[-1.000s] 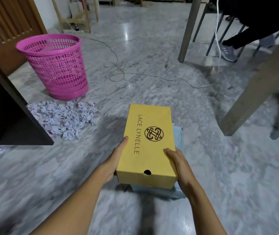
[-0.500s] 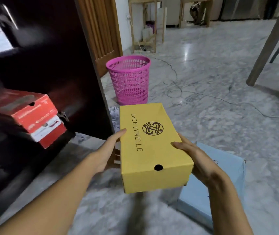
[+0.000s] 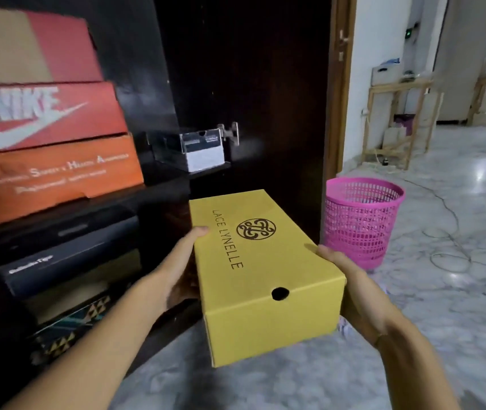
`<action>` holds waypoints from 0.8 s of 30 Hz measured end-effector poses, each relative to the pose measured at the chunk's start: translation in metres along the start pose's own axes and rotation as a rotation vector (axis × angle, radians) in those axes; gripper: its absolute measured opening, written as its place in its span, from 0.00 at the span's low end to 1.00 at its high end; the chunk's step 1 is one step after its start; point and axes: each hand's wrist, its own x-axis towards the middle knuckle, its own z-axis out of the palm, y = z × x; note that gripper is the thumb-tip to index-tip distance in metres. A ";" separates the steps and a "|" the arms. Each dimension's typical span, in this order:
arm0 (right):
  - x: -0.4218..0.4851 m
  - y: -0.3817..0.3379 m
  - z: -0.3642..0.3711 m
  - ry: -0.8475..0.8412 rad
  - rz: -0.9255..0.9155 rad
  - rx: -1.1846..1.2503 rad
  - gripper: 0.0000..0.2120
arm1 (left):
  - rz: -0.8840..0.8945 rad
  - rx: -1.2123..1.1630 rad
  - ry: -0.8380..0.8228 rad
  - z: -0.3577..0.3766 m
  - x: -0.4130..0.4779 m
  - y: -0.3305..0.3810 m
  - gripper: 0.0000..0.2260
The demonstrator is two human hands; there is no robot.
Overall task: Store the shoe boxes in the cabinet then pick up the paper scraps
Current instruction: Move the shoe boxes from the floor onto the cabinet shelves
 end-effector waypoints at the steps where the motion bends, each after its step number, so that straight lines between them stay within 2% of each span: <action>1: 0.006 -0.009 0.006 0.009 -0.040 0.015 0.19 | 0.014 -0.044 0.030 -0.005 0.000 0.012 0.22; 7: 0.040 -0.063 0.030 0.053 -0.371 0.043 0.31 | 0.143 -0.239 0.191 -0.015 0.010 0.099 0.23; 11: 0.068 -0.100 0.043 0.111 -0.540 -0.005 0.24 | 0.248 -0.280 0.209 -0.013 0.026 0.167 0.23; 16: 0.126 -0.143 0.067 0.178 -0.579 -0.049 0.17 | 0.241 -0.298 0.237 -0.033 0.061 0.220 0.24; 19: 0.168 -0.161 0.085 0.214 -0.570 -0.080 0.23 | 0.199 -0.340 0.191 -0.052 0.087 0.238 0.26; 21: 0.195 -0.170 0.097 0.214 -0.537 -0.065 0.20 | 0.190 -0.360 0.217 -0.063 0.109 0.246 0.27; 23: 0.221 -0.173 0.107 0.232 -0.491 -0.061 0.17 | 0.191 -0.347 0.272 -0.067 0.130 0.252 0.30; 24: 0.235 -0.172 0.112 0.251 -0.489 -0.070 0.18 | 0.199 -0.321 0.287 -0.068 0.138 0.252 0.35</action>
